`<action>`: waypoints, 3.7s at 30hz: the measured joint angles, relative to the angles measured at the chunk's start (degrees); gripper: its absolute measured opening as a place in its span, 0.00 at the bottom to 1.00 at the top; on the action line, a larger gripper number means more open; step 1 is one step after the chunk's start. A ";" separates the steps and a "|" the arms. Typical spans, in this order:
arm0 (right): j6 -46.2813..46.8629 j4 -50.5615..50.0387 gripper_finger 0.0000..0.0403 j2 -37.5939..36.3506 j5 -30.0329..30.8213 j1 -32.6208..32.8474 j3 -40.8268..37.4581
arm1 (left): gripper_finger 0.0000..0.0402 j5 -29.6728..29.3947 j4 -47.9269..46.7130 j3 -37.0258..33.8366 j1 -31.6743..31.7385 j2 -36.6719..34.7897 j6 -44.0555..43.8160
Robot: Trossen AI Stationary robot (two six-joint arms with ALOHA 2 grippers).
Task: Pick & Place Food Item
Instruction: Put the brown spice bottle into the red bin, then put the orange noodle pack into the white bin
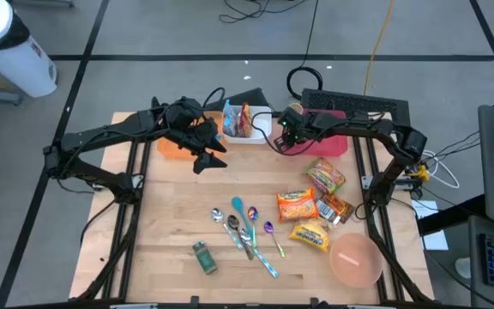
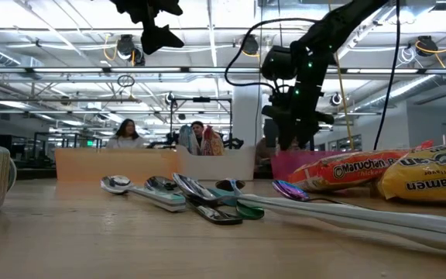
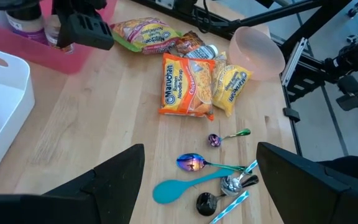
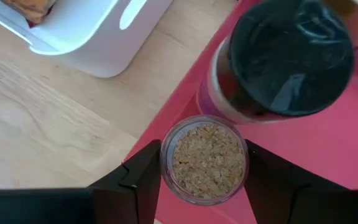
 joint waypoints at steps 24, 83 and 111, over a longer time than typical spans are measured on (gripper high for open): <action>5.05 7.63 0.44 -0.02 1.50 -0.07 -6.08 | 0.79 -0.02 -0.03 0.00 0.00 0.00 -0.05; 9.60 15.49 0.51 -0.04 1.05 -1.20 -12.05 | 0.79 0.04 0.01 0.00 0.00 0.00 -0.42; 6.61 17.57 0.65 -1.56 -0.68 -1.29 -12.11 | 0.79 0.09 0.08 0.00 0.00 0.00 -1.04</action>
